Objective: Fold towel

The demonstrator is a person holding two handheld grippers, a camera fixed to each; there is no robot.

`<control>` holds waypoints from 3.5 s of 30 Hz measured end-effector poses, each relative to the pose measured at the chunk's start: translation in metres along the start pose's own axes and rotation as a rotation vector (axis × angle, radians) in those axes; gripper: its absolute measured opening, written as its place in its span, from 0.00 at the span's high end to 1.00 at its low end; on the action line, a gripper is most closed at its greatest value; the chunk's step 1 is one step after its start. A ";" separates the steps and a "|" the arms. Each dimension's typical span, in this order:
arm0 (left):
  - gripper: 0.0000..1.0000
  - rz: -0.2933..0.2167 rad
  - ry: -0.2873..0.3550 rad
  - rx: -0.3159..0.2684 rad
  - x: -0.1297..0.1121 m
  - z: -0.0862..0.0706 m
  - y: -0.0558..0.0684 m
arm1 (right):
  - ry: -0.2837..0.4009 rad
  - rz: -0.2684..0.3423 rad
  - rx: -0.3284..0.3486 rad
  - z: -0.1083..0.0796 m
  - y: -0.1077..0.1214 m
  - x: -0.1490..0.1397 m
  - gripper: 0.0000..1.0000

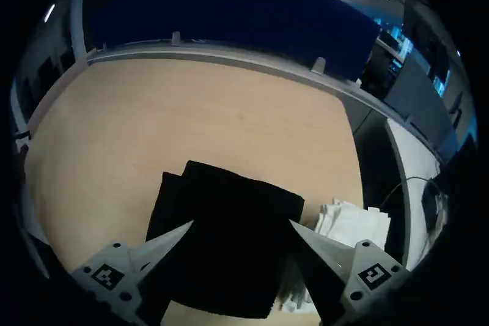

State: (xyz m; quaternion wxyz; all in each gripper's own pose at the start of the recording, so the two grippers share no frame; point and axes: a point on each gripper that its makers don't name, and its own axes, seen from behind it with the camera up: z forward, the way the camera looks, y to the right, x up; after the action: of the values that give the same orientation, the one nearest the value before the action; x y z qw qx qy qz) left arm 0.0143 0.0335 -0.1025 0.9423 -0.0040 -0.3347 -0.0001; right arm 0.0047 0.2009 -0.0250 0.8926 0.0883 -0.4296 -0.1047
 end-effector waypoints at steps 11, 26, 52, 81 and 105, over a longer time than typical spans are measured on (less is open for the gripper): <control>0.07 -0.003 0.011 -0.020 0.007 0.006 0.006 | 0.114 0.049 -0.042 -0.034 -0.009 0.015 0.00; 0.07 0.013 0.044 -0.056 0.023 0.009 0.014 | 0.519 0.144 -0.205 -0.099 -0.016 0.069 0.00; 0.07 0.012 0.332 -0.087 0.118 0.007 0.009 | 0.753 0.178 -0.187 -0.113 -0.125 0.155 0.00; 0.07 0.005 0.517 -0.133 0.159 0.008 0.003 | 0.790 0.192 -0.156 -0.120 -0.197 0.181 0.00; 0.07 -0.002 0.613 -0.059 0.096 0.066 -0.018 | 0.789 0.169 -0.128 -0.102 -0.221 0.172 0.00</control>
State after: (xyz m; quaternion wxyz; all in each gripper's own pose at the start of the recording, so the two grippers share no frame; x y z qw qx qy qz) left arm 0.0470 0.0163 0.0090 0.9989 -0.0308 -0.0345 -0.0117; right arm 0.1648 -0.0505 -0.0135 0.9980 0.0304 -0.0526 -0.0155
